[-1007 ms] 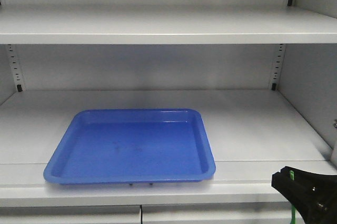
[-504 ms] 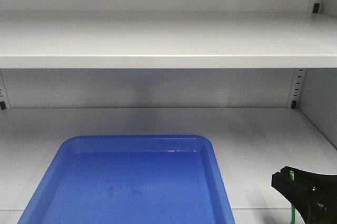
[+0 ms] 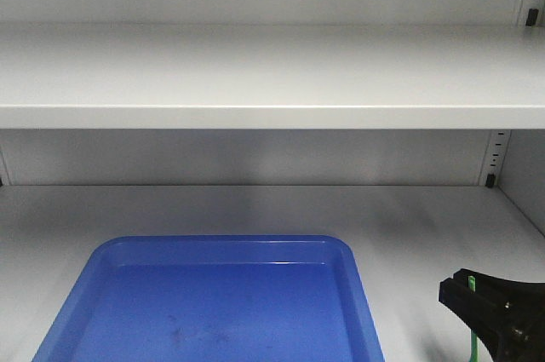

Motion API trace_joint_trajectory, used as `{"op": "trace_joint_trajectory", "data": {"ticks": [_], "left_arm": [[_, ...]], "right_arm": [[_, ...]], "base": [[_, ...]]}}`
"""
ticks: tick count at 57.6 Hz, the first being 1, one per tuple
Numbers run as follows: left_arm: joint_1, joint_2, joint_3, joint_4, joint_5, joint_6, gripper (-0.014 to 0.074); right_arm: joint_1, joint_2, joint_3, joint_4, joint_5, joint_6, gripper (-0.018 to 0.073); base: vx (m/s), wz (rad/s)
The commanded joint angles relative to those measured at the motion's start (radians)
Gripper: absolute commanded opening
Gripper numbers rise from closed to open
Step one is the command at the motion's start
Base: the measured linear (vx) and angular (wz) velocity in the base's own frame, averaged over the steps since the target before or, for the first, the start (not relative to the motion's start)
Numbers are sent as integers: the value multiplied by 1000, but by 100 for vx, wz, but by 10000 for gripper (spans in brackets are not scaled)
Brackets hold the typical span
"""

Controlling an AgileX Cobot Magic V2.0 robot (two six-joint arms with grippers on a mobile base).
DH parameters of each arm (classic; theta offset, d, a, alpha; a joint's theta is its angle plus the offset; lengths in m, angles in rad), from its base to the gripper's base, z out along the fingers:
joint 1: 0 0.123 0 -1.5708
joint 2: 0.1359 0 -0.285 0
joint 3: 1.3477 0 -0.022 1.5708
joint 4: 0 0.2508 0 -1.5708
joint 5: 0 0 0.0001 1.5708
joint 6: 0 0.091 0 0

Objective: Sort red and green spoons into left cabinet
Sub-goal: 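Approach the blue tray on the open cabinet shelf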

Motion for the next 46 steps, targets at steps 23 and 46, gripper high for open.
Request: {"op": "trace_joint_trajectory", "data": {"ticks": [23,46], "left_arm": [[-1,4,-31,-8,-78,-2,31],[-1,4,-31,-8,-121,-2,31]], "right_arm": [[-1,-12,-29,35,-42,1,-4],[-1,-12,-29,35,-42,1,-4]], "base": [[0,0],[0,0]]}}
